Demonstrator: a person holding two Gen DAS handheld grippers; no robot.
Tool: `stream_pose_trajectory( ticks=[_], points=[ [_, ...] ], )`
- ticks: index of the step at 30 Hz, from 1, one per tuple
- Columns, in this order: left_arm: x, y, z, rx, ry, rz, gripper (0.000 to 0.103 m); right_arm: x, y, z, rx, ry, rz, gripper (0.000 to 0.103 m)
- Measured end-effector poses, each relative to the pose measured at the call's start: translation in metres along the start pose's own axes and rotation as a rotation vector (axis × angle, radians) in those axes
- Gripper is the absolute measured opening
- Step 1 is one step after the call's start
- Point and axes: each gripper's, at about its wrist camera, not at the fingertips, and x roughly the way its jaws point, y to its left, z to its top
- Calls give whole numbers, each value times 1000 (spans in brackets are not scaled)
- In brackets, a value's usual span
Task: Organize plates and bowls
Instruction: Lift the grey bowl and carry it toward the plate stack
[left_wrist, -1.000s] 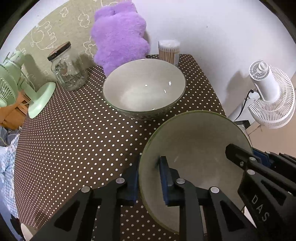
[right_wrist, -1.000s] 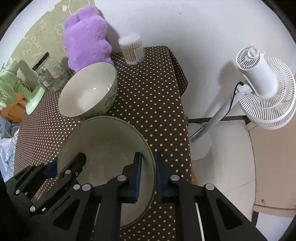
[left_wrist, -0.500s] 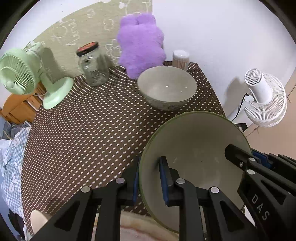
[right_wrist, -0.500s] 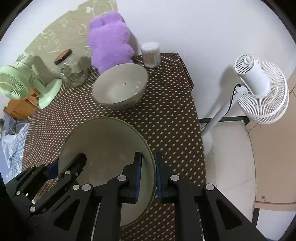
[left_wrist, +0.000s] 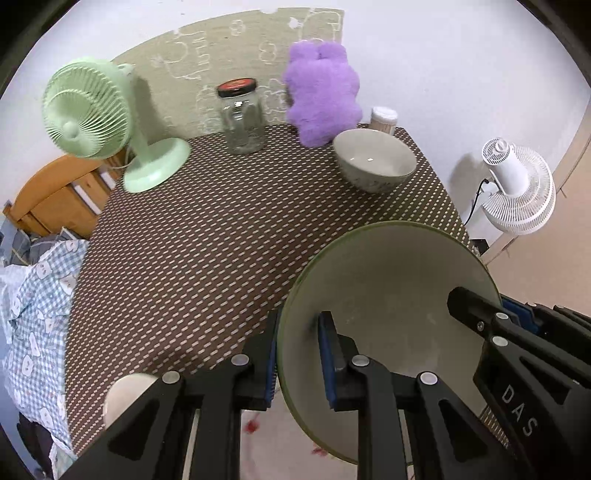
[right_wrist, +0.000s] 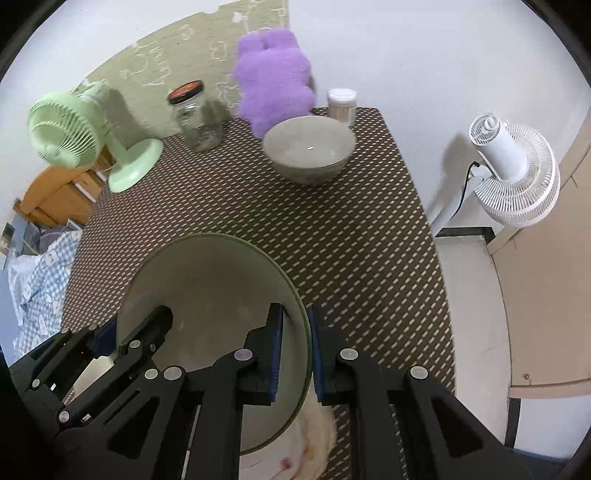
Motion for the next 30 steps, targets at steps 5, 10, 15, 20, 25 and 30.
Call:
stream_pose_trajectory(
  ticks=[5, 10, 15, 20, 25, 30],
  points=[
    [-13, 39, -25, 3, 4, 4, 18, -8, 38, -24, -1, 3, 9, 17],
    [-23, 69, -46, 1, 6, 10, 18, -13, 74, -46, -13, 6, 21, 17],
    [-28, 103, -67, -17, 19, 24, 18, -14, 105, -65, -30, 15, 40, 17],
    [-30, 127, -81, -35, 24, 45, 18, -10, 133, -77, -63, 30, 63, 17],
    [-27, 146, -91, -58, 33, 60, 18, -3, 157, -85, -94, 44, 76, 17],
    [-19, 159, -100, -66, 52, 69, 18, 5, 174, -90, -125, 57, 78, 17]
  ],
)
